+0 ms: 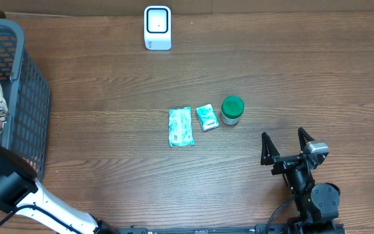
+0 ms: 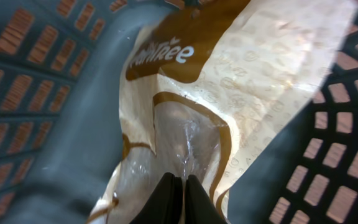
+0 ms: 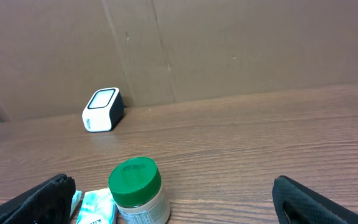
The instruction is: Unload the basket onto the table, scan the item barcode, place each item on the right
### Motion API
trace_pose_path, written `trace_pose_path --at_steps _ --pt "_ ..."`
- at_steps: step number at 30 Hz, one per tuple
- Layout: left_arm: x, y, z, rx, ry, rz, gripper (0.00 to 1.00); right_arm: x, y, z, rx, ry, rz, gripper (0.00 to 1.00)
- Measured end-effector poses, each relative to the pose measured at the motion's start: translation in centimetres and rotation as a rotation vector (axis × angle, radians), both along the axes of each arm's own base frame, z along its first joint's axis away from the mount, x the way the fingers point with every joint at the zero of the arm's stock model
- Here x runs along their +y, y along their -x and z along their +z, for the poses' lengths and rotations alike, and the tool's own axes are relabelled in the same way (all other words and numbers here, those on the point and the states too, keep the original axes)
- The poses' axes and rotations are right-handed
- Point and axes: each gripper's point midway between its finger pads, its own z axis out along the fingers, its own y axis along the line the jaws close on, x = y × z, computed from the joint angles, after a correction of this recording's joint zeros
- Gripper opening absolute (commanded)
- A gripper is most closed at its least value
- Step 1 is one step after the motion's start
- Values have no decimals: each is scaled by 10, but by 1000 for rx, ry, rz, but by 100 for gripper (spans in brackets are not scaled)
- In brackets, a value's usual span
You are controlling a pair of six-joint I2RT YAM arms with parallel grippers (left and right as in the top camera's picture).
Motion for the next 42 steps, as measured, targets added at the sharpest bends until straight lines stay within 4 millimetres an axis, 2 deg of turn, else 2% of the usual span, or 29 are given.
trace_pose_path --at_steps 8,17,21,22,24,26,27,29,35,42 --pt "-5 0 1 -15 47 49 4 0 0 0 0 0 0 100" --pt "-10 5 23 -46 47 91 4 0 0 0 0 0 1 100" --pt "-14 8 23 -34 62 93 4 0 0 0 0 0 0 100" --pt "-15 9 22 -31 64 93 9 0 0 0 0 0 0 100" --pt "-14 10 22 -23 61 99 51 0 0 0 0 0 1 100" --pt "-11 13 20 -9 46 109 74 0 0 0 0 0 0 100" --pt "-9 14 19 -2 34 114 78 0 0 0 0 0 1 100" --pt "-5 17 9 17 16 129 79 0 0 0 0 0 1 100" --pt "2 30 -43 76 -13 101 77 0 0 0 0 0 1 100" --pt "15 47 -83 73 -43 32 76 0 0 0 0 0 0 100"
